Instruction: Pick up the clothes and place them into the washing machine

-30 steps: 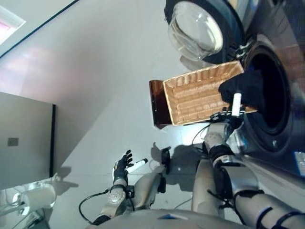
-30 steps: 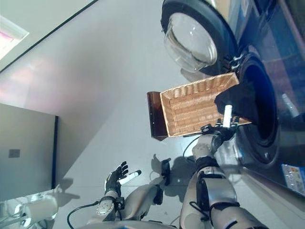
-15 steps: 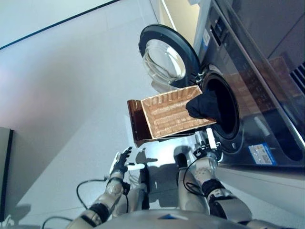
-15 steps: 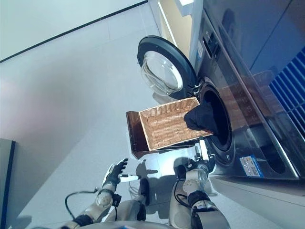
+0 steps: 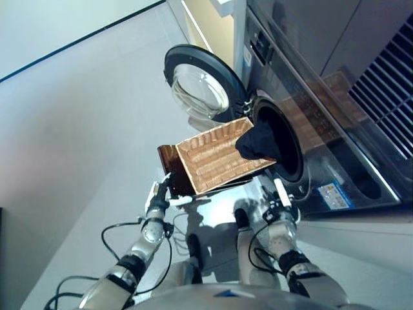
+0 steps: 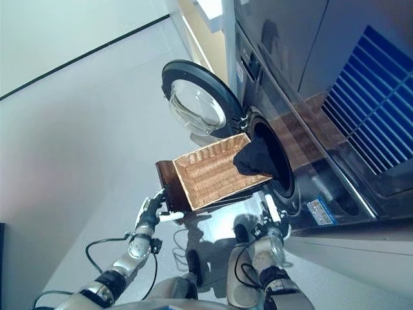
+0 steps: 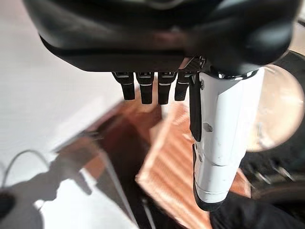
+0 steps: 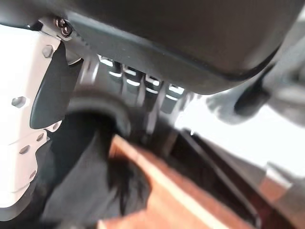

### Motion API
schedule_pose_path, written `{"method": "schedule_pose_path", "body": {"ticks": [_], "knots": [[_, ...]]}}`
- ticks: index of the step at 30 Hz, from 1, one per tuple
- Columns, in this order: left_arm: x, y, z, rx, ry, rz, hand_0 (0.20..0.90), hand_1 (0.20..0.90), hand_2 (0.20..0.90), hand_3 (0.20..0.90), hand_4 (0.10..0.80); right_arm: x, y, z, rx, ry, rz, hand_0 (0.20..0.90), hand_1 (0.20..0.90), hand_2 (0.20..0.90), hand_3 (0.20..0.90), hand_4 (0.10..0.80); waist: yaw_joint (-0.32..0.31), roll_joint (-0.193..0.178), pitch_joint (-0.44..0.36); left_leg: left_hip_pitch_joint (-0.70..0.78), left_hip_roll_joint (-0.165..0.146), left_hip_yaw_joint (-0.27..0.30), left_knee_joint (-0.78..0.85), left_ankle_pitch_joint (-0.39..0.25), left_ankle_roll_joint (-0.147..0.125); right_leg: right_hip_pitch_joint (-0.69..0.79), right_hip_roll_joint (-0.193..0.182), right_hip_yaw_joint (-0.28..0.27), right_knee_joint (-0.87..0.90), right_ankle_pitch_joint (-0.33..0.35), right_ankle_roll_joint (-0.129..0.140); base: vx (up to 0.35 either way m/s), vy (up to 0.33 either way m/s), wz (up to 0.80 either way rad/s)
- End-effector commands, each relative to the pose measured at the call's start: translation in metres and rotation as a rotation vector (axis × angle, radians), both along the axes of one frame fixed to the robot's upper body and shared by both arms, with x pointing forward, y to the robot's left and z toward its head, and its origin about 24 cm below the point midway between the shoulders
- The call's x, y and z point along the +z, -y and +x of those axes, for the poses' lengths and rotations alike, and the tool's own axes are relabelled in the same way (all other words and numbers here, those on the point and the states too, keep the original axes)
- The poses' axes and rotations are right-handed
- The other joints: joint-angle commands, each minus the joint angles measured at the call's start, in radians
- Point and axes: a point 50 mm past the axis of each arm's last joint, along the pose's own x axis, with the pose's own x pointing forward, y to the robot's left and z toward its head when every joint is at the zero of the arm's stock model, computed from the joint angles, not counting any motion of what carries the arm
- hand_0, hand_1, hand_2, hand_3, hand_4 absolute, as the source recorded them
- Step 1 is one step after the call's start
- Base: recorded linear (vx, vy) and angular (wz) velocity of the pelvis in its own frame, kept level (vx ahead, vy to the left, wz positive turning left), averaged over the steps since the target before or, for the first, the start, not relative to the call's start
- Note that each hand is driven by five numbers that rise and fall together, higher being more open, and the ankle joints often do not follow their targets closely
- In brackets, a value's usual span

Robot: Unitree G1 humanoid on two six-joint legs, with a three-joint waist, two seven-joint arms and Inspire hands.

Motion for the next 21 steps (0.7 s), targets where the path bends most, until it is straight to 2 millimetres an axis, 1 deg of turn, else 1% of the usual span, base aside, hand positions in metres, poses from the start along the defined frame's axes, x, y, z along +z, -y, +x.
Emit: {"method": "schedule_pose_path", "body": {"ticks": [1,4,5,6,9,11,13,17,18,19,20,21], "knots": [[0.012,-0.026,0.008,0.184,0.099,-0.034,0.900,0.900,0.900,0.900,0.800,0.050,-0.025,0.050,0.053,0.211,-0.035,0.900,0.900,0.900,0.900,0.800,0.035,-0.027,0.021,-0.045,-0.034,-0.034,0.076,-0.060,-0.061,0.121,-0.036,-0.018,-0.218,0.021,0.014,-0.038,-0.027,0.25],[0.008,-0.037,0.000,0.267,0.084,-0.045,0.900,0.900,0.900,0.900,0.800,0.069,-0.024,0.066,0.020,0.253,-0.049,0.900,0.900,0.900,0.900,0.800,0.059,-0.012,0.038,-0.057,-0.031,-0.053,0.076,-0.049,-0.064,0.113,-0.037,-0.039,-0.199,0.008,0.007,-0.030,-0.028,0.24],[0.008,-0.037,0.000,0.267,0.085,-0.045,0.900,0.900,0.900,0.900,0.800,0.069,-0.024,0.067,0.020,0.254,-0.050,0.900,0.900,0.900,0.900,0.800,0.058,-0.012,0.039,-0.058,-0.031,-0.055,0.077,-0.049,-0.064,0.112,-0.037,-0.040,-0.197,0.007,0.007,-0.033,-0.045,0.25],[0.007,-0.040,-0.004,0.295,0.081,-0.054,0.900,0.900,0.900,0.900,0.800,0.076,-0.021,0.073,-0.006,0.257,-0.052,0.900,0.900,0.900,0.900,0.800,0.073,-0.006,0.046,-0.065,-0.030,-0.065,0.076,-0.044,-0.066,0.110,-0.039,-0.050,-0.192,0.002,0.005,-0.025,-0.041,0.32],[0.008,-0.044,-0.005,0.304,0.094,-0.051,0.900,0.900,0.900,0.900,0.800,0.086,-0.014,0.083,-0.046,0.258,-0.055,0.900,0.900,0.900,0.900,0.800,0.093,0.007,0.061,-0.081,-0.031,-0.086,0.076,-0.035,-0.068,0.100,-0.041,-0.069,-0.178,-0.008,0.003,-0.037,-0.042,0.29],[0.011,-0.045,-0.004,0.301,0.116,-0.054,0.900,0.900,0.900,0.900,0.800,0.093,-0.010,0.089,-0.076,0.256,-0.052,0.900,0.900,0.900,0.900,0.800,0.112,0.020,0.077,-0.098,-0.032,-0.100,0.081,-0.030,-0.070,0.085,-0.041,-0.085,-0.161,-0.015,0.002,-0.048,-0.038,0.37],[0.012,-0.045,-0.003,0.297,0.118,-0.055,0.900,0.900,0.900,0.900,0.800,0.094,-0.007,0.091,-0.086,0.250,-0.053,0.900,0.900,0.900,0.900,0.800,0.117,0.025,0.081,-0.107,-0.033,-0.105,0.085,-0.029,-0.070,0.078,-0.042,-0.088,-0.155,-0.018,0.002,-0.030,-0.009,0.25],[0.020,-0.044,0.000,0.287,0.168,-0.079,0.900,0.900,0.900,0.900,0.800,0.115,0.001,0.102,-0.126,0.288,-0.086,0.900,0.900,0.900,0.900,0.800,0.137,0.050,0.105,-0.140,-0.039,-0.123,0.094,-0.019,-0.074,0.048,-0.044,-0.108,-0.131,-0.027,-0.002,-0.050,-0.011,0.20],[0.022,-0.045,0.000,0.297,0.182,-0.088,0.900,0.900,0.900,0.900,0.800,0.119,0.005,0.104,-0.107,0.271,-0.153,0.900,0.900,0.900,0.900,0.800,0.141,0.051,0.111,-0.146,-0.040,-0.125,0.094,-0.014,-0.076,0.041,-0.044,-0.111,-0.128,-0.025,-0.003,-0.042,-0.022,0.21],[0.024,-0.046,0.000,0.295,0.194,-0.079,0.900,0.900,0.900,0.900,0.800,0.131,0.010,0.109,-0.068,0.238,-0.301,0.900,0.900,0.900,0.900,0.800,0.142,0.053,0.118,-0.153,-0.036,-0.128,0.092,-0.010,-0.079,0.033,-0.045,-0.119,-0.118,-0.033,-0.005,-0.039,-0.028,0.23],[0.024,-0.049,0.000,0.306,0.198,-0.068,0.900,0.900,0.900,0.900,0.800,0.139,0.010,0.113,0.033,0.174,-0.527,0.900,0.900,0.900,0.900,0.800,0.139,0.048,0.121,-0.157,-0.033,-0.127,0.087,0.000,-0.081,0.030,-0.044,-0.123,-0.120,-0.029,-0.005,-0.025,-0.020,0.25],[0.025,-0.052,0.000,0.310,0.203,-0.041,0.900,0.900,0.900,0.900,0.800,0.149,0.005,0.116,0.070,0.176,-0.663,0.900,0.900,0.900,0.900,0.800,0.134,0.043,0.125,-0.158,-0.032,-0.123,0.084,0.003,-0.082,0.028,-0.042,-0.122,-0.121,-0.026,-0.005,-0.025,-0.008,0.16]]}}
